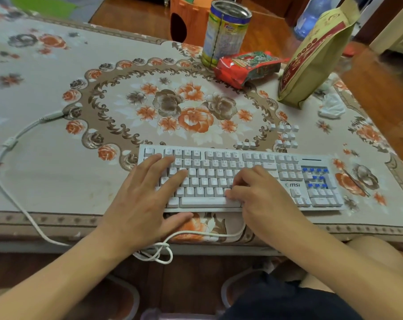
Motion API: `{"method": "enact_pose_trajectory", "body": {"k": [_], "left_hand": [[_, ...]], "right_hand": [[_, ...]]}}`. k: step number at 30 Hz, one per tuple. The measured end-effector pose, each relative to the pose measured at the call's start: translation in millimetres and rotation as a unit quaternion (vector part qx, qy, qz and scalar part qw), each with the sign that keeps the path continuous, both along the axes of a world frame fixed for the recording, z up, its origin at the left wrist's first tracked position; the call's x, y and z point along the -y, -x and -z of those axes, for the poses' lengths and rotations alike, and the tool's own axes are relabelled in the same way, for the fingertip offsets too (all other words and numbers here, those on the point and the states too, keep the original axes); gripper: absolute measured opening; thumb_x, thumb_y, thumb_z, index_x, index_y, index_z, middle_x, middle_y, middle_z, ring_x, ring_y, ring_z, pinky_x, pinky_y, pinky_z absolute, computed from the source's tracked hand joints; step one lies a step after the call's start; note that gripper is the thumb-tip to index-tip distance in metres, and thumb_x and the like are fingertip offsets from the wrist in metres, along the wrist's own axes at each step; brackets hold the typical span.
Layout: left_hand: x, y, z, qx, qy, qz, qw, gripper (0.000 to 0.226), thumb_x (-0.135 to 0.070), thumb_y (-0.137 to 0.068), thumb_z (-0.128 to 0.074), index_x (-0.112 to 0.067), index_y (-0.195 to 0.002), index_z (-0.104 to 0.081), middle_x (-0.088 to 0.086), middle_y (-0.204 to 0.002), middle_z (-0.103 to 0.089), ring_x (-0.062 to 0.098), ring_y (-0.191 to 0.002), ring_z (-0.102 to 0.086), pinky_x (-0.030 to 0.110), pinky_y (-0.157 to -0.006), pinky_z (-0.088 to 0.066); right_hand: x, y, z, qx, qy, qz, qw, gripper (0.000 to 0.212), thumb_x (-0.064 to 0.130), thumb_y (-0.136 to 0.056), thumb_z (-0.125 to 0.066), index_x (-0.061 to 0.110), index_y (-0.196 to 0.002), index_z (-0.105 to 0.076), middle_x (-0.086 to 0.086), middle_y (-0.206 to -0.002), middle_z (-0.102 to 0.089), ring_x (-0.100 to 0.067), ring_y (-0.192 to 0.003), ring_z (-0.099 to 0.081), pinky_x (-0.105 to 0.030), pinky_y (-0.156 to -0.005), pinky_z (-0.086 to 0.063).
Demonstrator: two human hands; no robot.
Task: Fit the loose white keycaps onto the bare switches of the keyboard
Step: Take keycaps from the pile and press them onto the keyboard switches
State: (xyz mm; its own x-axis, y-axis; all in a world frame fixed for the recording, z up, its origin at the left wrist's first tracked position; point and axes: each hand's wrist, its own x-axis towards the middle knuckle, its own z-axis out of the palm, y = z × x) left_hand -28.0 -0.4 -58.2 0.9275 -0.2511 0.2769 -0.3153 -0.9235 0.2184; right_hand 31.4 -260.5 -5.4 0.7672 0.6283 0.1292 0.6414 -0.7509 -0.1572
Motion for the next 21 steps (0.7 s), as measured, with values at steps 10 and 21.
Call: {"method": "enact_pose_trajectory", "body": {"k": [10, 21], "left_hand": [[0, 0, 0, -0.002, 0.004, -0.003, 1.000, 0.083, -0.074, -0.086, -0.056, -0.018, -0.147, -0.053, 0.013, -0.157, -0.040, 0.037, -0.148, -0.032, 0.055, -0.119, -0.034], [-1, 0, -1, -0.009, 0.006, -0.002, 1.000, 0.084, -0.074, -0.085, -0.059, -0.020, -0.148, -0.050, 0.012, -0.158, -0.038, 0.036, -0.149, -0.031, 0.056, -0.118, -0.035]], "right_hand": [[18, -84, -46, -0.094, -0.043, 0.110, 0.988, 0.027, 0.004, -0.094, -0.058, 0.021, -0.106, -0.075, 0.008, -0.105, -0.066, -0.008, -0.096, -0.057, -0.024, -0.087, -0.045], [-16, -171, -29, -0.166, 0.127, 0.038, 0.977, 0.019, 0.022, -0.085, -0.077, 0.020, -0.103, -0.073, 0.014, -0.085, -0.062, -0.006, -0.082, -0.058, -0.014, -0.065, -0.040]]}}
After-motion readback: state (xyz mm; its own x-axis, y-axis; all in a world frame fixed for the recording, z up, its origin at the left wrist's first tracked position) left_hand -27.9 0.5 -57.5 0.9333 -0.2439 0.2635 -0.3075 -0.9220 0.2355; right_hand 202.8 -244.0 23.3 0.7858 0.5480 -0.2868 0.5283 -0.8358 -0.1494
